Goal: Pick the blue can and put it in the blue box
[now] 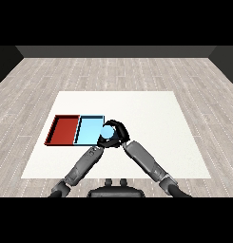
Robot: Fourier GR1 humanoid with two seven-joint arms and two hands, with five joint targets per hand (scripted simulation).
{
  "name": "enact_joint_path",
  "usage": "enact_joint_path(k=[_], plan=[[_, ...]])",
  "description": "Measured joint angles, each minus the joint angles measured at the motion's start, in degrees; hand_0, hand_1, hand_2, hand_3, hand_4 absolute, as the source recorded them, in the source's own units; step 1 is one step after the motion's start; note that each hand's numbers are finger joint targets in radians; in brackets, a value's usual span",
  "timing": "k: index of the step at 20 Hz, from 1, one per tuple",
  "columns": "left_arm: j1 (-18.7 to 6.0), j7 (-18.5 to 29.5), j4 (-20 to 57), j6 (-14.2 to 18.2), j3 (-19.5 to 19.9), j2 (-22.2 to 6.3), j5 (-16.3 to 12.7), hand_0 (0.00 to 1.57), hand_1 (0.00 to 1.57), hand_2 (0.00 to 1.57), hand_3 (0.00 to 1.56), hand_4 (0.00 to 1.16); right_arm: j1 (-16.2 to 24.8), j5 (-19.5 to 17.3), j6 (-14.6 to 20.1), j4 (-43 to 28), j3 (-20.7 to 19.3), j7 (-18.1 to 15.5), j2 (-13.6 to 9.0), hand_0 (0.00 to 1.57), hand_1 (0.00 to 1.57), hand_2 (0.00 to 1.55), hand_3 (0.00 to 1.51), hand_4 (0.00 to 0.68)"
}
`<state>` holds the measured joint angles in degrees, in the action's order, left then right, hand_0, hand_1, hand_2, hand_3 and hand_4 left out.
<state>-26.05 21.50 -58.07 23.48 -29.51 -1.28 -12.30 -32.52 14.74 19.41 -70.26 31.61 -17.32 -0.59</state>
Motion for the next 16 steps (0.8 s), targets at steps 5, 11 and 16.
enact_joint_path(k=[5,11,16], plan=[[-2.1,-3.7,0.9,3.3,-2.0,-2.3,7.0,0.00,0.00,0.00,0.00,0.43,-0.7,0.6,1.2,0.2,1.8,-0.4,-0.6,1.45,1.45,1.46,1.39,0.590],[0.5,0.5,-0.6,5.0,0.0,-1.3,2.3,0.81,0.81,0.85,0.72,0.69,-2.4,3.3,2.4,1.2,4.3,-1.4,-0.9,1.44,1.44,1.45,1.39,0.602],[1.7,-0.7,-2.5,5.8,0.2,-0.9,2.3,0.63,0.63,0.73,0.51,0.66,-1.6,3.8,1.4,0.4,4.0,-1.7,-0.9,1.43,1.43,1.45,1.39,0.593]])
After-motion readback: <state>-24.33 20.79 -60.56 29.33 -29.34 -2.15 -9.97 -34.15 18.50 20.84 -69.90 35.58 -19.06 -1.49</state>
